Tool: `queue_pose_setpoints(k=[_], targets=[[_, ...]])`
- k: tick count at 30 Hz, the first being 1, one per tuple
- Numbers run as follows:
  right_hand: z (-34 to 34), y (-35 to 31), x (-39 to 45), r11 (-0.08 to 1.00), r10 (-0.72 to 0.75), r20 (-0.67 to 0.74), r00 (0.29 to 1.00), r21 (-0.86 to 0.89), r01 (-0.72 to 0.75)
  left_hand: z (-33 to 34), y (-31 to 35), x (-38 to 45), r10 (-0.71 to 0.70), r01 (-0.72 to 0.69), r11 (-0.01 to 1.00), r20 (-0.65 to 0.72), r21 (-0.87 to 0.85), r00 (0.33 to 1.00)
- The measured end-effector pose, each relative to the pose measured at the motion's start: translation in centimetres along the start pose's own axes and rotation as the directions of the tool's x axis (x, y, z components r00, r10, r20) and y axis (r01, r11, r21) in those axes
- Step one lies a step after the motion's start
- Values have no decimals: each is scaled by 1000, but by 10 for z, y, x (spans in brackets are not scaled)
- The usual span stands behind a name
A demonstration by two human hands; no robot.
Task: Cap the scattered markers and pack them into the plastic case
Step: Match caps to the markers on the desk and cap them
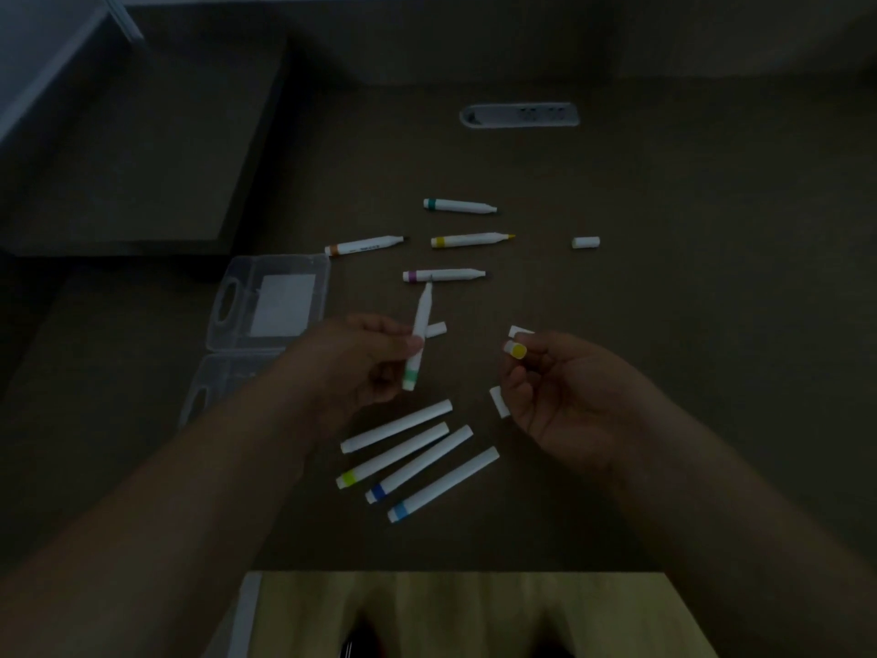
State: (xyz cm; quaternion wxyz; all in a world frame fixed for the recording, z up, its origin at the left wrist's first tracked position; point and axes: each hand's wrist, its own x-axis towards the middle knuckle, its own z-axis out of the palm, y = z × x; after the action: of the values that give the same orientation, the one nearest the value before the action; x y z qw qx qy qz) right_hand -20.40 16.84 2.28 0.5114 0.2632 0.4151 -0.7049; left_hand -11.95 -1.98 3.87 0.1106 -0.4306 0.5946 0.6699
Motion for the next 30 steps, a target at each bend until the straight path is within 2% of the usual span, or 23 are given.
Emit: queue_pose_setpoints(k=[2, 4, 6, 7, 9, 10, 12, 17, 21, 23, 26, 30], targets=[[-1, 1, 0, 1000, 4, -4, 1000, -11, -4, -3, -3, 2, 15, -14, 996, -7, 85, 1000], [-3, 1, 0, 1000, 0, -20, 1000, -20, 0, -4, -10, 3, 109, -91, 919, -27, 384, 994], [-4, 1, 0, 1000, -3, -33, 999, -14, 3, -2, -18, 6, 234, -163, 663, 5, 731, 972], [-5, 0, 0, 1000, -2, -35, 999, -5, 2, -1, -22, 9, 265, -159, 528, 16, 834, 964], [-4, 0, 0, 1000, -1, -34, 999, 9, 1, 0, -28, 17, 268, -103, 321, 14, 942, 963], [-4, 1, 1, 1000, -1, -38, 999, 13, 1, 1, -29, 20, 249, -72, 248, 8, 966, 969], [-3, 1, 1, 1000, -1, -41, 999, 14, 2, 2, -31, 24, 231, -52, 170, 11, 984, 973], [0, -5, 3, 1000, -21, -67, 998, 15, 22, 5, -32, 21, 217, -74, 104, 50, 992, 975], [3, -14, 4, 999, -30, -72, 997, 29, 32, 11, -11, 20, 205, -87, 160, 53, 983, 977], [5, -19, 3, 999, -37, -71, 997, 37, 40, 14, 6, 27, 289, -99, 202, 37, 974, 957], [8, -26, 1, 996, -62, -61, 996, 56, 66, 17, 32, 51, 490, -149, 138, 63, 979, 870], [8, -34, 0, 995, -69, -50, 996, 71, 72, 31, 63, 90, 572, -221, 180, 81, 958, 816]])
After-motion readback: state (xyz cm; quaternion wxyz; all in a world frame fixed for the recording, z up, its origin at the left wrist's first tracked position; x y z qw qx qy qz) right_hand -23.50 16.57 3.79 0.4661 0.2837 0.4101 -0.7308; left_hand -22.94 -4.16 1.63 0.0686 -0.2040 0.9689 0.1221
